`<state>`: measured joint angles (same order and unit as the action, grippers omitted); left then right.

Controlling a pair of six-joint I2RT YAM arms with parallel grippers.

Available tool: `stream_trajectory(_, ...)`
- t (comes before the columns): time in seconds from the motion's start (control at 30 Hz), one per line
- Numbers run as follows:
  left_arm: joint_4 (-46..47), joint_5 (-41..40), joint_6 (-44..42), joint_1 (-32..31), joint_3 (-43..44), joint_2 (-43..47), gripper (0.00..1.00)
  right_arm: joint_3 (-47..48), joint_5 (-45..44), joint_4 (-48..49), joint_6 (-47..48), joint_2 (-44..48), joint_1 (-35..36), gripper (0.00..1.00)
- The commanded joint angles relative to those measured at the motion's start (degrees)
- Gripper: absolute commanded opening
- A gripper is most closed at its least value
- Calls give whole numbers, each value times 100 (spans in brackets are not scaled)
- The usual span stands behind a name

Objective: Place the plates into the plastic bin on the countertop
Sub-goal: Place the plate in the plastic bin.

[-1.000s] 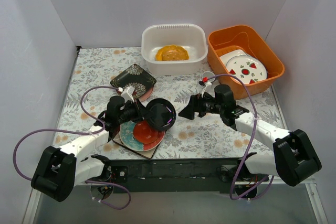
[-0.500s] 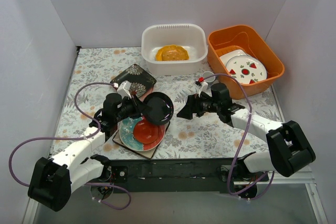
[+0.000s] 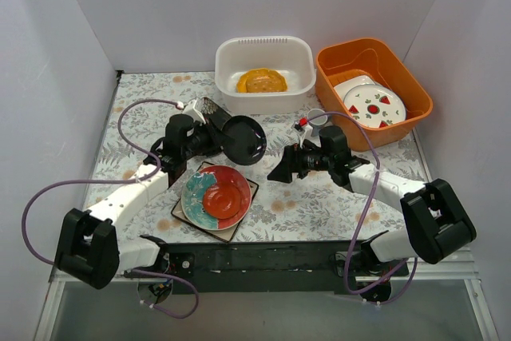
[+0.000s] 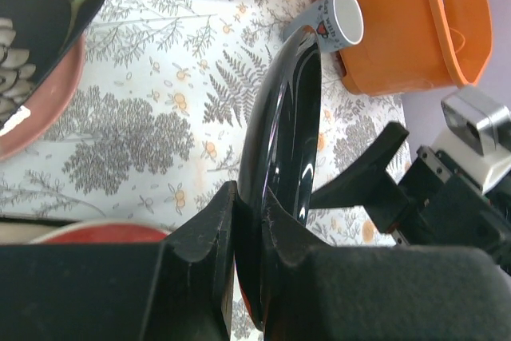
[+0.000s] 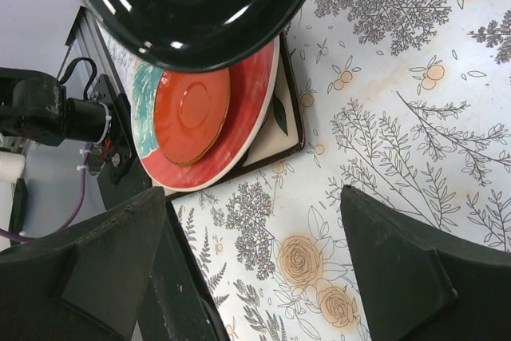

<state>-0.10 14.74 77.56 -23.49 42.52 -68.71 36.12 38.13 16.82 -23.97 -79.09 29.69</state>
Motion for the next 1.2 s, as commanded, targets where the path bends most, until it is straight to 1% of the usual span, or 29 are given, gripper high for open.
stream_trajectory(0.0, 142, -94, -171, -25, 695, -457, 0, -219, 142, 322, 32, 297, -16, 97)
stream_trajectory(0.27, 159, 28, -312, -16, 2065, -1548, 0, -693, 2, 331, -82, 675, -7, 97)
stream_trajectory(0.4, 221, 143, -329, -16, 2636, -2093, 0, -922, -165, 208, -99, 1017, -16, 97)
stream_trajectory(0.57, 396, 222, -311, -16, 3182, -2769, 0, -1238, -455, 41, -187, 1413, -16, 97)
stream_trajectory(0.77, 440, 152, -233, -16, 3868, -3271, 0, -1493, -578, -126, -257, 1730, -16, 97)
stream_trajectory(0.87, 476, 108, -224, -16, 4193, -3491, 0, -1537, -587, -117, -231, 1739, -16, 97)
stream_trajectory(0.97, 300, 29, -311, 2, 4640, -3728, 0, -1529, -526, -21, -222, 1608, -16, 97)
stream_trajectory(1.17, 186, -121, -408, 72, 5282, -4141, 0, -1353, -289, 207, -179, 1151, -16, 97)
